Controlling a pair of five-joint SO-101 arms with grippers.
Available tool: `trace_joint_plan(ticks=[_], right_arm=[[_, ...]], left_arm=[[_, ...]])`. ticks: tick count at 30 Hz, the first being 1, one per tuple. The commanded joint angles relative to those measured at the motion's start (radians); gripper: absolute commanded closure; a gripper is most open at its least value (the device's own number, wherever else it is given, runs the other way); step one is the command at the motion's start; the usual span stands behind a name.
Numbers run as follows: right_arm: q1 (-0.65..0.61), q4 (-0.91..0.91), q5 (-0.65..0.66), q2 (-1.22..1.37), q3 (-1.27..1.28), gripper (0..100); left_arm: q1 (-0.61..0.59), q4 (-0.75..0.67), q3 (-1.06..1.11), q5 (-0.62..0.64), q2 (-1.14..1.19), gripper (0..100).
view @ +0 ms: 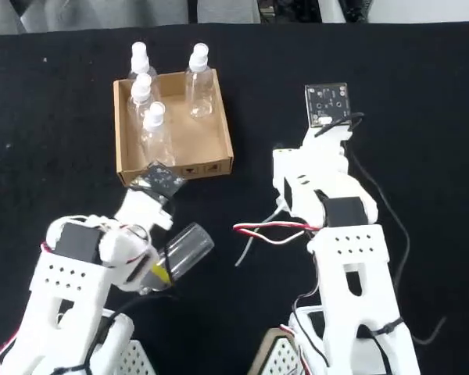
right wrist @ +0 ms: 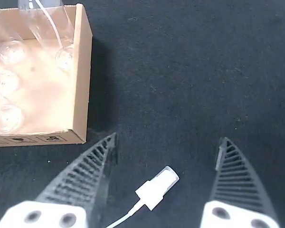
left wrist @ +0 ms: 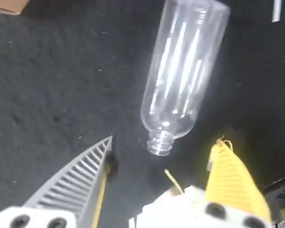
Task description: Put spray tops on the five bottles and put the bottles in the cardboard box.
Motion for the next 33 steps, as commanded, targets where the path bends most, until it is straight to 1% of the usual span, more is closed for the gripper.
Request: trace_joint_plan(ticks=[1, 7, 14, 16, 19, 26, 33], right_arm=[[0.018, -0.029, -0.002, -0.041, -0.008, 71.9], [0.018, -0.028, -0.003, -0.039, -0.008, 71.9], [0.018, -0.029, -0.002, -0.039, -0.008, 71.9], [0.018, -0.029, -0.002, -0.039, -0.008, 71.9], [0.018, -0.029, -0.002, -0.039, -0.008, 71.9], [0.018, -0.029, 0.0, -0.039, -0.008, 71.9], [0.018, -0.028, 0.0, -0.039, -0.008, 71.9]], left_arm=[[-0.085, -0.002, -0.008, -0.064, -0.008, 70], [-0.128, 0.002, -0.007, -0.094, 0.02, 70], [-0.131, 0.006, -0.038, -0.172, 0.259, 71], [-0.131, -0.002, -0.036, -0.184, 0.304, 72], [-0.133, -0.002, -0.027, -0.198, 0.325, 74], [-0.179, -0.008, -0.024, -0.199, 0.334, 74], [-0.199, -0.153, 0.105, -0.192, 0.336, 74]])
